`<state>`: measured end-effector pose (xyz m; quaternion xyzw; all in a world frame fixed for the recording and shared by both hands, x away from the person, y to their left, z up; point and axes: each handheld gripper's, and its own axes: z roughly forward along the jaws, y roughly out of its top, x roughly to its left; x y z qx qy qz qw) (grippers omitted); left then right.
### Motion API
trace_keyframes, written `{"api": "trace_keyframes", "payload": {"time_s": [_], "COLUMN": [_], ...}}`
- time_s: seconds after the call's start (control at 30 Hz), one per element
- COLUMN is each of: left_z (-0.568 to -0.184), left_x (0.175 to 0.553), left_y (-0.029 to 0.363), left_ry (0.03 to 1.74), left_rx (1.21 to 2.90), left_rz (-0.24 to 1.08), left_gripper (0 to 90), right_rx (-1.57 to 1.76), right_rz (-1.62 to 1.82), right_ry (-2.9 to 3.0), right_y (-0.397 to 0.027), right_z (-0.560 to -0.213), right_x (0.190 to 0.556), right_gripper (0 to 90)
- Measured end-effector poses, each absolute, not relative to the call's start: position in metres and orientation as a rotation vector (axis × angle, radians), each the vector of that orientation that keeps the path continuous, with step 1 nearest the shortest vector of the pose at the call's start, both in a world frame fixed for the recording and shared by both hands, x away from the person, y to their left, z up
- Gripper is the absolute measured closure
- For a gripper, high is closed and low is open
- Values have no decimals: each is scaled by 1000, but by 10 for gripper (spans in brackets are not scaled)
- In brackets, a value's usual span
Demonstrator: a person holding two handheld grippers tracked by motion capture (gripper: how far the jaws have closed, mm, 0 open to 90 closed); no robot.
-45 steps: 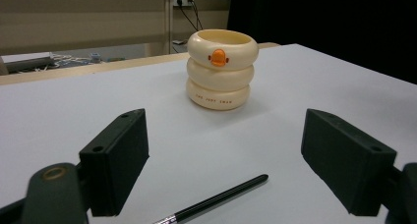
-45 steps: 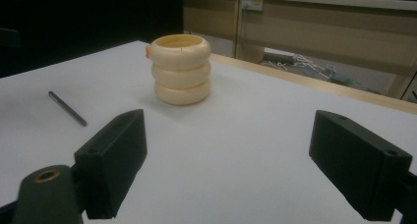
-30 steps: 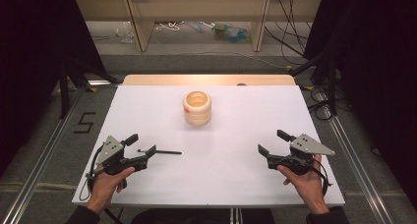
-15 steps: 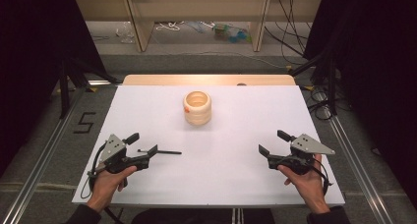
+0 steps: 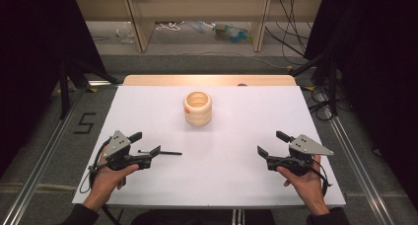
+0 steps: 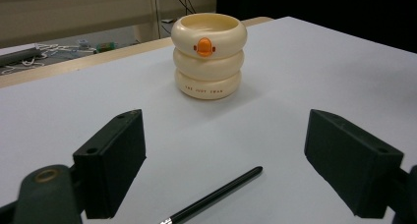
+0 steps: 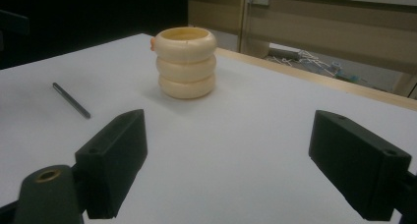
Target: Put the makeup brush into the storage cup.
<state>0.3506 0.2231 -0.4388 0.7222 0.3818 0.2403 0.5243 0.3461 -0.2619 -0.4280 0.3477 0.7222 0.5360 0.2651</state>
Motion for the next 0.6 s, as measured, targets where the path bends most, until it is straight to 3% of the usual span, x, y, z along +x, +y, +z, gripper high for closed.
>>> {"api": "trace_keyframes", "payload": {"time_s": [0.6], "left_z": [-422], "left_x": [397], "left_y": [217], "left_ry": [840], "left_rx": [2089], "left_rz": [436], "left_gripper": [198], "right_rx": [935], "right_rz": [1451], "right_ry": [1966], "right_y": [-263], "right_z": [-429], "right_x": [348], "right_gripper": [158]}}
